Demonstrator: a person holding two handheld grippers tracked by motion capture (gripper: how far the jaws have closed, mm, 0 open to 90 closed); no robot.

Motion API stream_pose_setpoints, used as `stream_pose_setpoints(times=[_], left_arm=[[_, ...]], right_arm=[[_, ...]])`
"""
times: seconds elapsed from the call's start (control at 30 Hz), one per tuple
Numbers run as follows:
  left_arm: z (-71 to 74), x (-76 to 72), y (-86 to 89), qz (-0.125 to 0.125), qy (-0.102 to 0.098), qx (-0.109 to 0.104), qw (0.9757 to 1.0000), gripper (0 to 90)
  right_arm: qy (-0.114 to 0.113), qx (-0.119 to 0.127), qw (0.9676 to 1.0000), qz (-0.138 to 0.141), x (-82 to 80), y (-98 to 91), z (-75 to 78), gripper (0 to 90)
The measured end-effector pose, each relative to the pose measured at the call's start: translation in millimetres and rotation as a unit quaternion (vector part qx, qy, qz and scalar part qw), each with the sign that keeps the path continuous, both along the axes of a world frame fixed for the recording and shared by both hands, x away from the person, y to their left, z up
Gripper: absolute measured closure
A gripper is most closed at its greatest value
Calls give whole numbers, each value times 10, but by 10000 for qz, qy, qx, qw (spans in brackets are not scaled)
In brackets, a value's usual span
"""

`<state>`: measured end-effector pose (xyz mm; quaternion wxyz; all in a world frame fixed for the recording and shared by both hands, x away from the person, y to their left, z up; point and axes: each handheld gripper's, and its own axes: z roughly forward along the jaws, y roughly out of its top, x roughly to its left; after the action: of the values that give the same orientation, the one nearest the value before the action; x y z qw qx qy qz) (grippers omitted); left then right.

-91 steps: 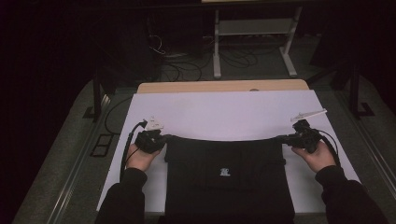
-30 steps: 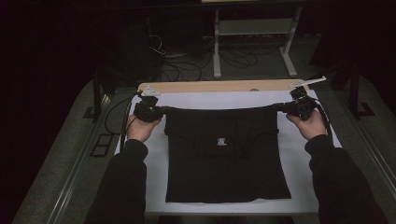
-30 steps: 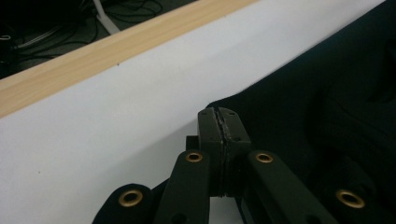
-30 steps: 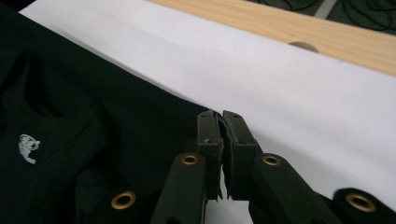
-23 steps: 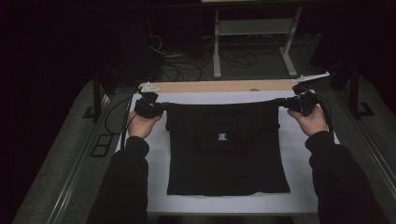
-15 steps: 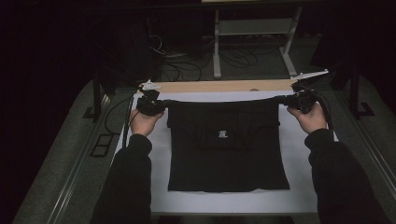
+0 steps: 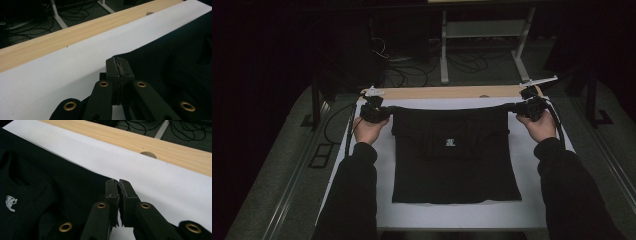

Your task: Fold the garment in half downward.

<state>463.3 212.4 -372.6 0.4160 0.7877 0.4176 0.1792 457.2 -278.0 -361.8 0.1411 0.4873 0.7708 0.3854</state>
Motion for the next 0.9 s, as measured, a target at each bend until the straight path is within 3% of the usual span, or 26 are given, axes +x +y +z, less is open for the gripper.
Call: stream_pose_setpoints(times=[0.27, 0.6, 0.77, 0.9], left_arm=[[-150, 108, -47, 56, 132, 21, 9999, 880], [-287, 170, -56, 64, 364, 88, 9993, 878], [-336, 183, -79, -24, 421, 94, 9991, 858], [-327, 175, -81, -15, 471, 42, 9989, 746]], right_arm=[[164, 9, 9999, -43, 145, -12, -182, 844], [407, 246, 9988, -144, 250, -11, -356, 839], [522, 419, 9976, -176, 269, -59, -395, 743], [567, 405, 9975, -108, 242, -93, -368, 691]])
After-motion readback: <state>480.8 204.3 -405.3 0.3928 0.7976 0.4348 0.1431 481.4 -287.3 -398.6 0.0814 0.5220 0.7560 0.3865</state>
